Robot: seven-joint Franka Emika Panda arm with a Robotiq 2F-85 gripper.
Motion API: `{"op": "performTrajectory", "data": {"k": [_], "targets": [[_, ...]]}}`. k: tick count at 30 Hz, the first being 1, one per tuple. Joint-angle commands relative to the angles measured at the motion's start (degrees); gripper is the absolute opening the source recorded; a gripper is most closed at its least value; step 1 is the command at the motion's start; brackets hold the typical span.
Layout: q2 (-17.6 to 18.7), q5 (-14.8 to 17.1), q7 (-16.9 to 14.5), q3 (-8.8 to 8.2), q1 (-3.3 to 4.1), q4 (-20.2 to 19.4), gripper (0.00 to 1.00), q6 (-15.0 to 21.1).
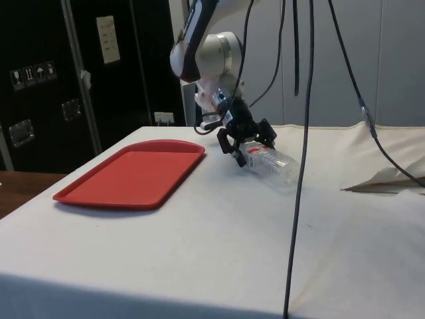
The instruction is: Place the bottle upright on the tray.
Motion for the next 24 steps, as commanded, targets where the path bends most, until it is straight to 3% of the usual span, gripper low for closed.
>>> {"op": "performTrajectory", "data": {"k": [1, 3, 4, 5, 10, 13, 14, 20, 24], "targets": [[0.46, 0.29, -0.23, 0.29, -0.40, 0.57, 1.00, -0.46], [0.52, 0.40, -0.34, 0.23, -0.40, 0.57, 1.00, -0.46], [0.17, 0.23, -0.29, 0.00, 0.00, 0.00, 1.00, 0.00], [0.57, 0.46, -0.40, 0.23, -0.40, 0.57, 1.00, -0.52], [0.46, 0.52, -0.46, 0.17, -0.23, 0.40, 0.99, -0.40], [0.29, 0.40, -0.46, 0.00, 0.06, 0.06, 0.77, -0.06], [0.40, 0.52, -0.52, 0.11, -0.17, 0.34, 0.77, -0.34], [0.52, 0.63, -0.57, 0.00, -0.11, 0.52, 0.50, -0.80], [0.69, 0.74, -0.63, -0.23, -0.06, 0.80, 0.42, -1.32]]}}
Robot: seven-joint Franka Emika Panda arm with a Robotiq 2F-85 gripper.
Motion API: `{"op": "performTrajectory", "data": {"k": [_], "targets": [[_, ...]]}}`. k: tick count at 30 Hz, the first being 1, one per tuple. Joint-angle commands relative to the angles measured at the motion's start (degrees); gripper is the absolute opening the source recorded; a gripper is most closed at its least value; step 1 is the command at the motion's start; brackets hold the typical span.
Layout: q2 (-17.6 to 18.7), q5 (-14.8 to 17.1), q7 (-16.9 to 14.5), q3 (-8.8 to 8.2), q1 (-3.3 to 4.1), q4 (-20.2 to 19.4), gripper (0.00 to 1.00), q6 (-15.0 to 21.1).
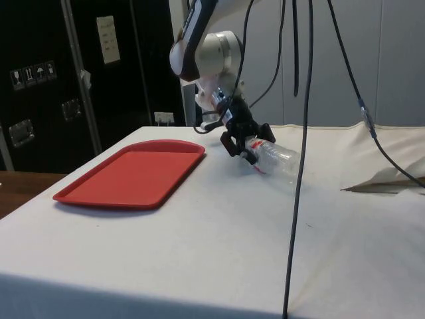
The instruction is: Place the bottle upright on the tray.
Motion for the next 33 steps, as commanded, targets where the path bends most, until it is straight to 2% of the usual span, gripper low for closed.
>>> {"op": "performTrajectory", "data": {"k": [1, 4, 14, 22, 23, 24, 25, 30, 31, 33], "targets": [[0.46, 0.29, -0.11, 0.23, -0.11, 0.17, 0.40, 0.46], [0.40, 0.23, 0.00, 0.11, -0.06, 0.34, 0.34, 0.11], [-0.17, 0.00, 0.00, -0.40, 0.17, 0.34, 0.33, -0.74], [-2.52, -0.40, 0.69, -2.01, 1.15, 0.17, 0.33, -3.21], [-2.75, -0.46, 0.74, -2.12, 1.20, 0.11, 0.33, -3.44], [-2.35, -0.29, 0.52, -1.95, 0.92, 0.40, 0.33, -3.38], [-2.92, -0.52, 0.80, -2.23, 1.26, 0.11, 0.33, -3.61], [-4.24, -0.69, 1.38, -2.86, 1.66, 0.17, 0.33, -4.98], [-3.84, -0.40, 1.15, -2.69, 1.38, 0.40, 0.33, -5.04], [-4.64, -0.69, 1.55, -3.04, 1.78, 0.17, 0.33, -5.44]]}}
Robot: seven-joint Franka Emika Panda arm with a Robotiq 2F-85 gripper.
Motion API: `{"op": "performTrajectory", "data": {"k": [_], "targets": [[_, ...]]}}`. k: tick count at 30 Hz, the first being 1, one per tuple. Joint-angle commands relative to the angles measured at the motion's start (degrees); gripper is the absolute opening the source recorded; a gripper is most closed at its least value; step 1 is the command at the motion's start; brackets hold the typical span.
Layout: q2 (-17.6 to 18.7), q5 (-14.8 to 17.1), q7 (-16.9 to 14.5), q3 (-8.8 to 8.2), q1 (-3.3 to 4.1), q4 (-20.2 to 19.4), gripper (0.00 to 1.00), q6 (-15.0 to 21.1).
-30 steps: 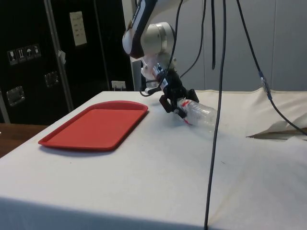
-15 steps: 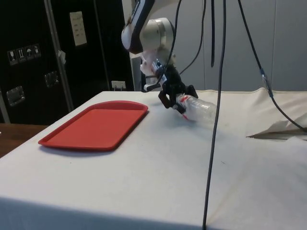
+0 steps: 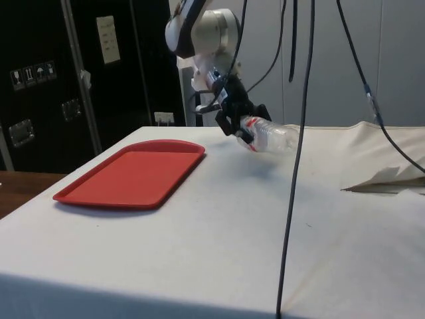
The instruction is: Place the bottle upright on the tray.
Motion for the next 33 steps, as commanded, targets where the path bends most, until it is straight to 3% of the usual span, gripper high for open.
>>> {"op": "performTrajectory", "data": {"k": [1, 7, 8, 10, 15, 16, 17, 24, 25, 26, 30, 31, 33], "targets": [[-0.57, -0.23, 0.34, -0.29, 0.34, -0.23, 0.33, -0.23], [-2.29, -0.52, 1.15, -1.03, 0.80, -0.23, 0.33, -1.78], [-1.78, -0.23, 0.80, -0.74, 0.52, 0.00, 0.33, -1.66], [-2.98, -0.69, 1.55, -1.43, 1.09, -0.17, 0.33, -2.41], [-4.24, -1.15, 2.64, -1.72, 1.26, 0.11, 0.33, -2.92], [-3.90, -0.92, 2.23, -1.43, 0.97, 0.06, 0.33, -2.75], [-4.47, -1.20, 2.81, -1.72, 1.32, 0.17, 0.33, -2.81], [-5.61, -1.15, 3.72, -1.95, 1.78, 0.11, 0.33, -1.32], [-5.21, -1.15, 3.38, -1.66, 1.43, 0.34, 0.33, -1.89], [-5.79, -1.15, 3.84, -2.12, 1.95, 0.11, 0.33, -0.97], [-6.30, -1.20, 4.13, -2.29, 2.29, 0.06, 0.33, -0.29], [-5.96, -1.15, 3.90, -1.95, 1.83, 0.40, 0.33, -1.03], [-6.70, -1.32, 4.30, -2.41, 2.41, 0.06, 0.33, 0.06]]}}
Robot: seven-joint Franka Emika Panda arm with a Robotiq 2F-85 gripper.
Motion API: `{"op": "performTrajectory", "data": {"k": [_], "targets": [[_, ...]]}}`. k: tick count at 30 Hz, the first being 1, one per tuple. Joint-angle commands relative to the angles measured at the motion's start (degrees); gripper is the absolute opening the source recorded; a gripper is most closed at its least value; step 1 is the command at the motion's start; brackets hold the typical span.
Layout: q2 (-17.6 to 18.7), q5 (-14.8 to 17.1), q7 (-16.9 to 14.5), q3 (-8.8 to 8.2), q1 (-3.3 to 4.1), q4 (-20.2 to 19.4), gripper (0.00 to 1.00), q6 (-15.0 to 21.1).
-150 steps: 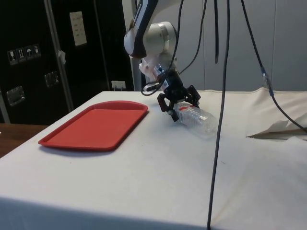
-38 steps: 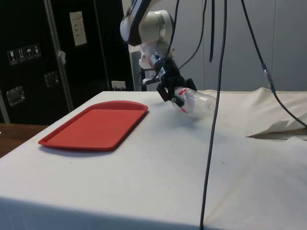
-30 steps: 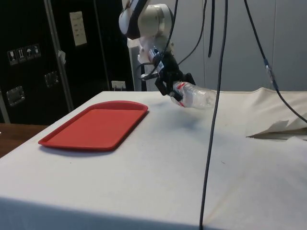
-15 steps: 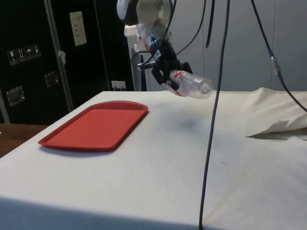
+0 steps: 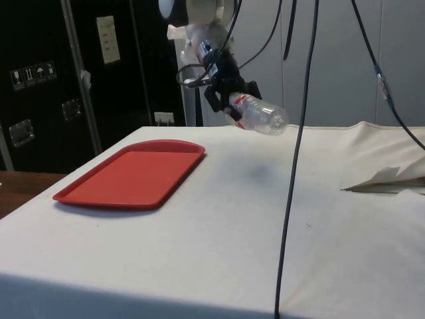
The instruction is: Place the bottle upright on the tray.
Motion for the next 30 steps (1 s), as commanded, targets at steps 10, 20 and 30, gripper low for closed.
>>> {"op": "performTrajectory", "data": {"k": [10, 20, 30], "targets": [[-0.63, -0.29, 0.34, -0.57, 0.63, -0.29, 0.33, 1.15], [-0.52, -0.17, 0.29, -0.46, 0.46, -0.11, 0.33, 0.80], [-0.23, -0.11, 0.17, -0.57, 0.74, -0.40, 0.33, 3.09]]}}
